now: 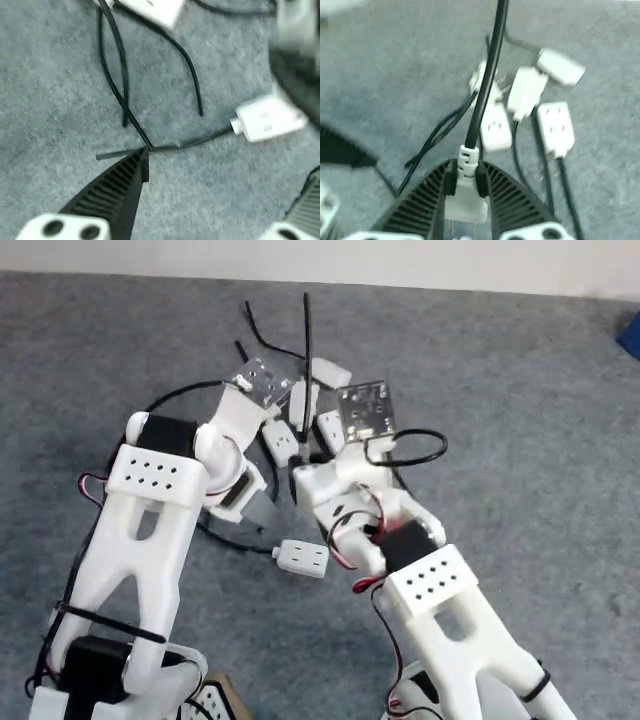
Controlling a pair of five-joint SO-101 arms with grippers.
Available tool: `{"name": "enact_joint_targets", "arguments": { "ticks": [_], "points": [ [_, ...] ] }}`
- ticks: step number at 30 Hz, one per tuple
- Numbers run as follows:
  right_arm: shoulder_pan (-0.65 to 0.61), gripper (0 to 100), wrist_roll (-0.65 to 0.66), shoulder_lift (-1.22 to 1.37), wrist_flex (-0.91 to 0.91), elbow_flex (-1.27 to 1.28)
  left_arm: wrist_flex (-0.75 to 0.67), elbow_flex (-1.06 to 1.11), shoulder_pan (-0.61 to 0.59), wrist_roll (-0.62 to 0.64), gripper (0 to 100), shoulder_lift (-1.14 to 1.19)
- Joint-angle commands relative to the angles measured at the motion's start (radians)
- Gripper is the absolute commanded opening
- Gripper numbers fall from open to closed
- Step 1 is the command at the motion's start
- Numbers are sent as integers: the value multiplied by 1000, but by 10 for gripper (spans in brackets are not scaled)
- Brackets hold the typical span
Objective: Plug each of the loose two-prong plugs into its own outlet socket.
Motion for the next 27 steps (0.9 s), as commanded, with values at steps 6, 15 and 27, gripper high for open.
{"name": "enact_joint_targets", "arguments": {
  "ticks": [6, 15, 27],
  "points": [
    [-67, 5, -58, -33, 76, -45, -64, -1, 79, 20, 450, -25],
    [-64, 5, -58, -36, 229, -140, -290, 162, 74, 20, 450, -25],
    [-42, 5, 60, -28, 447, -246, -315, 160, 18, 14, 450, -25]
  ]
}}
